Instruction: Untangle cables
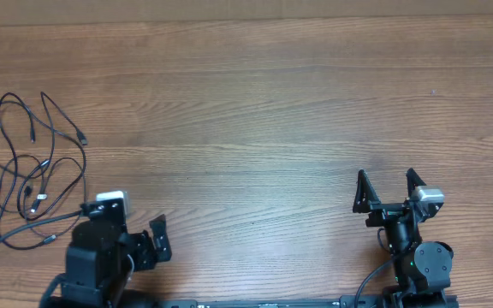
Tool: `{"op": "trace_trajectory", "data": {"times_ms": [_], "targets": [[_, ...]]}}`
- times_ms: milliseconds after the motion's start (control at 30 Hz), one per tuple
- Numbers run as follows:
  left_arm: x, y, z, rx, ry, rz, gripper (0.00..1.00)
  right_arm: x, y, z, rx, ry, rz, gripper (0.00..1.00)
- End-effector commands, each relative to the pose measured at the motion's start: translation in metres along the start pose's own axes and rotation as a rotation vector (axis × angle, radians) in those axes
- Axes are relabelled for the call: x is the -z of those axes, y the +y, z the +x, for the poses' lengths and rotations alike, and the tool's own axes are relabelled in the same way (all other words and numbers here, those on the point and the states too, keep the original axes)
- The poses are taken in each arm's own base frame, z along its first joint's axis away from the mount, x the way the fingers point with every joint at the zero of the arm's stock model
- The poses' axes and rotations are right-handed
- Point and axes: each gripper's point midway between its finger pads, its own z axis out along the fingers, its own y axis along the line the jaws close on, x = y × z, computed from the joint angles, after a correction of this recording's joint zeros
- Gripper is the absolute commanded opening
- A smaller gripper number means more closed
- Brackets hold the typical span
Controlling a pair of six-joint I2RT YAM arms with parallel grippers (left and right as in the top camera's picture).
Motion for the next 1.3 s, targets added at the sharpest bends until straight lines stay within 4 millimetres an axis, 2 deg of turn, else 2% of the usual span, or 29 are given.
{"op": "trace_trajectory", "data": {"times_ms": [0,200,433,533,1000,1133,1267], "targets": [[-0.014,0.001,0.002,0.026,-0.068,0.010,1.00,0.000,-0.001,0.002,0.007,-0.003,0.001,1.00],[-0.033,-0.009,-0.024,-0.114,-0.305,0.064,1.00,0.000,-0.001,0.002,0.007,-0.003,0.001,1.00],[-0.032,-0.020,-0.056,-0.223,-0.598,0.090,1.00,0.000,-0.001,0.002,0.007,-0.003,0.001,1.00],[-0.029,-0.017,-0.064,-0.209,-0.701,0.077,1.00,0.000,-0.001,0.002,0.007,-0.003,0.001,1.00],[-0.006,-0.020,-0.086,-0.268,-1.075,0.057,1.00,0.000,-0.001,0.002,0.007,-0.003,0.001,1.00],[-0.013,-0.021,-0.082,-0.265,-1.113,0.064,0.99,0.000,-0.001,0.002,0.007,-0.003,0.001,1.00],[-0.028,-0.020,-0.074,-0.281,-1.050,0.059,1.00,0.000,-0.001,0.002,0.007,-0.003,0.001,1.00]]}}
